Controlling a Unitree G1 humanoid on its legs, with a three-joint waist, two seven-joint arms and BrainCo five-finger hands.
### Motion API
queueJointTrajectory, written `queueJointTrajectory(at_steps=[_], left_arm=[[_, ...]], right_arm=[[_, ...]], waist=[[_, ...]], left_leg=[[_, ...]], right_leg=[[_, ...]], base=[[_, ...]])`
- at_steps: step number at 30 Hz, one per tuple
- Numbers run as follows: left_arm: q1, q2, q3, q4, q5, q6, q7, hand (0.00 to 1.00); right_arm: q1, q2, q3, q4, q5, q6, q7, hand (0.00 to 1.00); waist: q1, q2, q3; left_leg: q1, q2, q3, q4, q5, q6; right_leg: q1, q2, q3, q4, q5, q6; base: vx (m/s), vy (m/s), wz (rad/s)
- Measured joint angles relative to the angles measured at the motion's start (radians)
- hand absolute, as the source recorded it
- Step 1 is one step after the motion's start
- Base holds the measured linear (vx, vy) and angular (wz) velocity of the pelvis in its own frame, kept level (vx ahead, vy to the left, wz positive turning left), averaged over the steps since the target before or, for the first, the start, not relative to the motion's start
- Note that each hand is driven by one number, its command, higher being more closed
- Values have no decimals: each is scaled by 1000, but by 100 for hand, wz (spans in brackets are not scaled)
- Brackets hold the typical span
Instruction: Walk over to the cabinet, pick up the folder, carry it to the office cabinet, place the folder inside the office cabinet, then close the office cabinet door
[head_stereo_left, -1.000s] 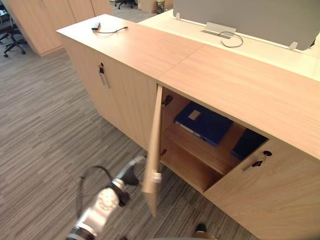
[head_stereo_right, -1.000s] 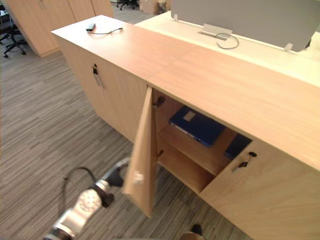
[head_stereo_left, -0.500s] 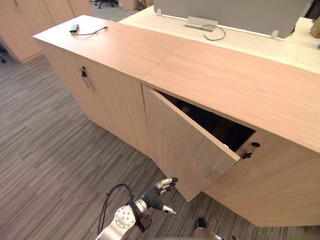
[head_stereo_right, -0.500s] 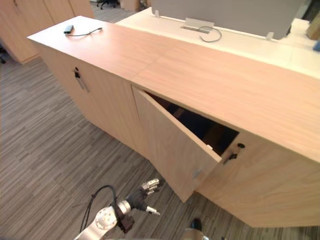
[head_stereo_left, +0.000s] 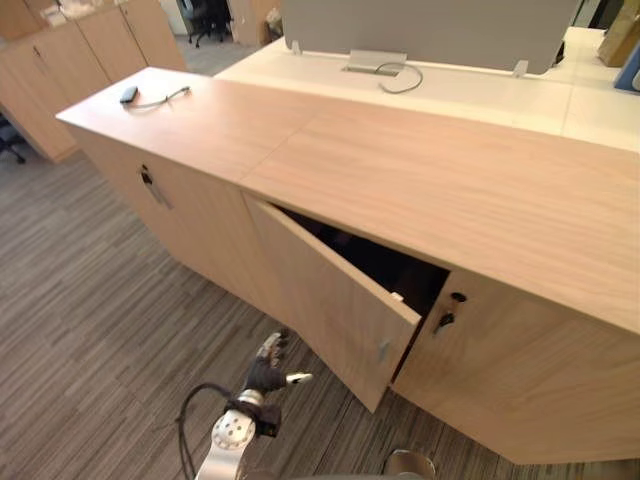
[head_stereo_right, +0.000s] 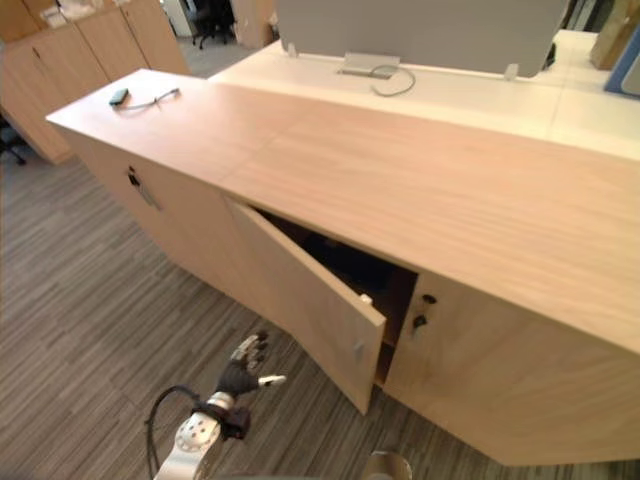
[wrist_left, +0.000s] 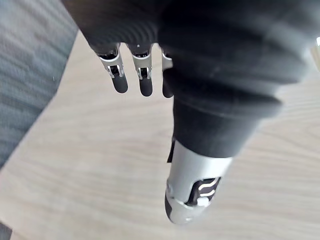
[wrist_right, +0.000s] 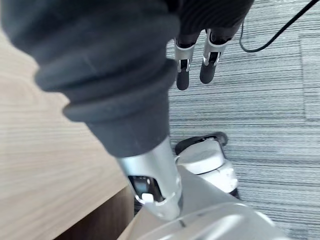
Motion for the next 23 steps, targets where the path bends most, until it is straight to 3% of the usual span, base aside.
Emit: queueJointTrajectory(at_steps=[2, 4, 5, 6, 7, 8, 10, 11, 16, 23], left_arm=[[37, -20, 109, -12, 59, 1, 73, 0], [43, -49, 188, -16, 69, 0, 113, 0], [47, -71, 243, -18, 67, 0, 145, 0], [51, -85, 274, -20, 61, -1, 160, 0], [47, -85, 315, 3, 39, -2, 183, 0], [48, -87, 338, 15, 19, -1, 192, 0], [46, -92, 399, 85, -38, -9, 229, 0], [42, -92, 405, 118, -54, -10, 233, 0], [25, -91, 419, 452, -171, -8, 193, 0], [-12, -85, 449, 617, -241, -4, 75, 0]], right_arm=[[2, 26, 43, -81, -1, -3, -15, 0], [2, 41, 78, -128, -1, -7, -18, 0], [3, 53, 106, -159, -1, -13, -19, 0], [3, 57, 121, -171, -1, -15, -19, 0], [0, 84, 129, -176, -4, -17, -20, 0], [9, 104, 137, -181, -4, -19, -20, 0], [38, 163, 154, -192, -1, -29, -19, 0], [40, 170, 157, -192, 0, -29, -19, 0], [49, 184, 139, -172, 0, -36, -20, 0], [13, 181, 54, -87, 1, -32, -15, 0]], waist=[[35, -6, 6], [45, -9, 8], [55, -11, 9], [60, -7, 9], [75, -11, 17], [73, -24, 12], [70, -78, -14], [70, -83, -20], [68, -82, -60], [69, -78, -72]], left_leg=[[-18, -103, 4, 70, -186, -3], [-11, -155, 11, -26, -235, 8], [22, -185, 15, -178, -242, 9], [45, -192, 13, -279, -223, 2], [93, -196, 25, -367, -180, 28], [117, -204, 34, -404, -175, 27], [167, -234, 62, -507, -139, 37], [177, -240, 67, -528, -131, 41], [274, -257, 89, -665, -99, 42], [326, -239, 108, -719, -98, 40]], right_leg=[[54, 62, 45, -29, 0, -22], [67, 84, 70, -32, -4, -26], [66, 97, 98, -31, -9, -20], [66, 108, 113, -28, -12, -14], [82, 113, 133, -23, -20, -2], [96, 101, 125, -44, -21, 2], [121, 61, 109, -102, 2, 24], [126, 55, 107, -115, 10, 30], [207, 50, 105, -243, 45, 56], [251, 76, 110, -311, 68, 49]], base=[[107, -48, -89], [84, 57, -66], [69, 101, -69], [74, 124, -81], [80, 103, -53], [133, 128, -41], [164, 108, -11], [197, 80, -6], [209, 10, -8], [101, -22, -13]])
